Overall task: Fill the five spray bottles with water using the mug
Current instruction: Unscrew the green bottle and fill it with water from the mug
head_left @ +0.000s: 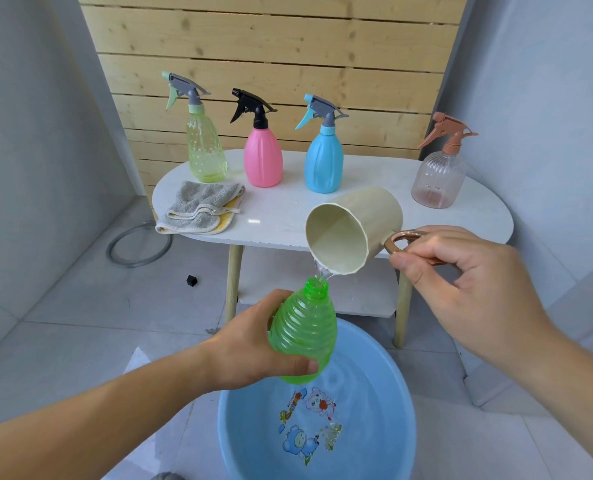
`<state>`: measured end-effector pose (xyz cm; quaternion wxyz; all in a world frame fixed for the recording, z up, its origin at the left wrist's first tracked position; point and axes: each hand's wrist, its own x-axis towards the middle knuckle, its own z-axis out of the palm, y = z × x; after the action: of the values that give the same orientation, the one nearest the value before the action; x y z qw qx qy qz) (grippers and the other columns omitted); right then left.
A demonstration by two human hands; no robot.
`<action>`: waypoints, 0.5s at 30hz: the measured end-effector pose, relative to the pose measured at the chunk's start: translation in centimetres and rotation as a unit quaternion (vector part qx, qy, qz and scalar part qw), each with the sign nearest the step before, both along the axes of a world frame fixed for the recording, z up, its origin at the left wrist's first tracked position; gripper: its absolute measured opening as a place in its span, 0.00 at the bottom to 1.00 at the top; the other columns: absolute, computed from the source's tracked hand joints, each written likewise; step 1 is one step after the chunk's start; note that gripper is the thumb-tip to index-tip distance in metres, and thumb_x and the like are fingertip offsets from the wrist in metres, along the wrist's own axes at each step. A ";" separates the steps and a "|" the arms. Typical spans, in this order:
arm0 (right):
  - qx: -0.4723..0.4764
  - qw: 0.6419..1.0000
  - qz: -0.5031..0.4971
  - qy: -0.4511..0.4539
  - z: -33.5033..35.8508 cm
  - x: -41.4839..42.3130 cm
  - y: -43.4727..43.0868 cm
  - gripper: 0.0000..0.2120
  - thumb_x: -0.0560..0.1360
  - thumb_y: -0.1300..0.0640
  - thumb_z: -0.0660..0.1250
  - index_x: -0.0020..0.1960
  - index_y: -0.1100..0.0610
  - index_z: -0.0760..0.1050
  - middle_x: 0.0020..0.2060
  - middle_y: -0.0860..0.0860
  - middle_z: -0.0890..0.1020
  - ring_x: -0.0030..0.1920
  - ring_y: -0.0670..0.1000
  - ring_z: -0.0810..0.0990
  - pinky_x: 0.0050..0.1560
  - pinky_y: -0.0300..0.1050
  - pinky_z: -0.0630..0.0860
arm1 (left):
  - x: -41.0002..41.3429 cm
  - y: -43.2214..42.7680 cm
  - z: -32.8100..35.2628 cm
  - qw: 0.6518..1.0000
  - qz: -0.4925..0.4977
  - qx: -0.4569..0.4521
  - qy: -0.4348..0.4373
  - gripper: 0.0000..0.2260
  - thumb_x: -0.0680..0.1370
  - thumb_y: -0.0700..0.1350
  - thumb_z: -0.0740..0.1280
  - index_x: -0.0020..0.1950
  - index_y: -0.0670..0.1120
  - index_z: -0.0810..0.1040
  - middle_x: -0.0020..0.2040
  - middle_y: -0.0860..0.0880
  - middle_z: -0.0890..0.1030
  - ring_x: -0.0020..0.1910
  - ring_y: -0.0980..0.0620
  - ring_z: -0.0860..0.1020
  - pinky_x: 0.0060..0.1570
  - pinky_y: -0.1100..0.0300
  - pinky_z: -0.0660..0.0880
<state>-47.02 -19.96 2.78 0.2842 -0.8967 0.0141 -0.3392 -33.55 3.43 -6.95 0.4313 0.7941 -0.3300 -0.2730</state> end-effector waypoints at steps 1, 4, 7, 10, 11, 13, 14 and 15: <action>-0.007 1.000 0.001 -0.004 0.0 0.0 0.0 0.17 0.75 0.45 0.65 0.39 0.56 0.82 0.37 0.45 0.83 0.49 0.45 0.81 0.51 0.38 0.74 | 0.0 0.0 0.0 1.000 0.000 0.000 0.001 0.38 0.60 0.60 0.81 0.68 0.59 0.73 0.58 0.57 0.83 0.61 0.57 0.81 0.65 0.51 0.78; -0.021 1.000 0.007 -0.015 -0.1 0.1 -0.1 0.16 0.75 0.46 0.65 0.39 0.56 0.82 0.37 0.43 0.83 0.50 0.44 0.80 0.52 0.38 0.74 | 0.0 0.0 0.0 1.000 0.001 0.002 -0.001 0.37 0.61 0.60 0.81 0.68 0.59 0.73 0.58 0.57 0.83 0.61 0.57 0.81 0.65 0.51 0.78; -0.031 0.999 0.010 -0.024 -0.1 0.1 -0.1 0.15 0.76 0.47 0.65 0.39 0.56 0.82 0.39 0.39 0.82 0.53 0.43 0.80 0.54 0.36 0.74 | 0.0 0.0 -0.1 1.000 0.003 0.001 -0.001 0.37 0.61 0.59 0.82 0.68 0.59 0.73 0.59 0.56 0.83 0.62 0.56 0.81 0.65 0.49 0.78; -0.045 0.998 0.015 -0.035 -0.1 0.0 -0.1 0.15 0.76 0.48 0.65 0.39 0.56 0.82 0.39 0.41 0.82 0.54 0.45 0.80 0.55 0.37 0.74 | 0.0 0.1 -0.1 1.000 0.002 0.002 0.000 0.37 0.61 0.59 0.82 0.68 0.59 0.73 0.59 0.57 0.83 0.61 0.57 0.81 0.65 0.50 0.78; -0.054 0.998 0.016 -0.040 -0.1 0.0 -0.1 0.14 0.76 0.48 0.66 0.39 0.56 0.82 0.39 0.42 0.83 0.54 0.47 0.80 0.55 0.38 0.74 | 0.0 0.1 -0.1 1.000 0.001 0.003 0.000 0.37 0.61 0.59 0.82 0.68 0.59 0.73 0.58 0.57 0.83 0.61 0.57 0.81 0.65 0.50 0.78; -0.083 0.995 0.011 -0.049 -0.2 0.1 -0.1 0.13 0.76 0.50 0.66 0.39 0.56 0.82 0.38 0.43 0.82 0.55 0.48 0.80 0.55 0.38 0.74 | 0.0 0.1 -0.1 1.000 0.001 0.004 0.001 0.37 0.61 0.59 0.82 0.68 0.59 0.73 0.59 0.57 0.83 0.61 0.57 0.81 0.65 0.50 0.78; -0.100 0.994 0.006 -0.054 -0.3 0.1 -0.1 0.12 0.76 0.51 0.67 0.38 0.57 0.81 0.38 0.44 0.82 0.55 0.49 0.80 0.55 0.39 0.74 | 0.0 0.1 -0.1 1.000 0.002 0.005 0.001 0.37 0.61 0.59 0.82 0.68 0.59 0.73 0.59 0.57 0.83 0.61 0.57 0.81 0.65 0.50 0.78; -0.115 0.992 0.002 -0.059 -0.3 0.1 -0.1 0.12 0.76 0.52 0.68 0.38 0.57 0.81 0.37 0.45 0.82 0.55 0.50 0.80 0.54 0.39 0.74 | 0.0 0.1 -0.1 1.000 0.002 0.005 0.001 0.37 0.61 0.59 0.82 0.68 0.59 0.73 0.59 0.56 0.83 0.61 0.57 0.81 0.65 0.50 0.78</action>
<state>-46.90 -20.11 2.44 0.1808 -0.9019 -0.0438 -0.3899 -33.55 3.48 -7.02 0.4280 0.7968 -0.3267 -0.2743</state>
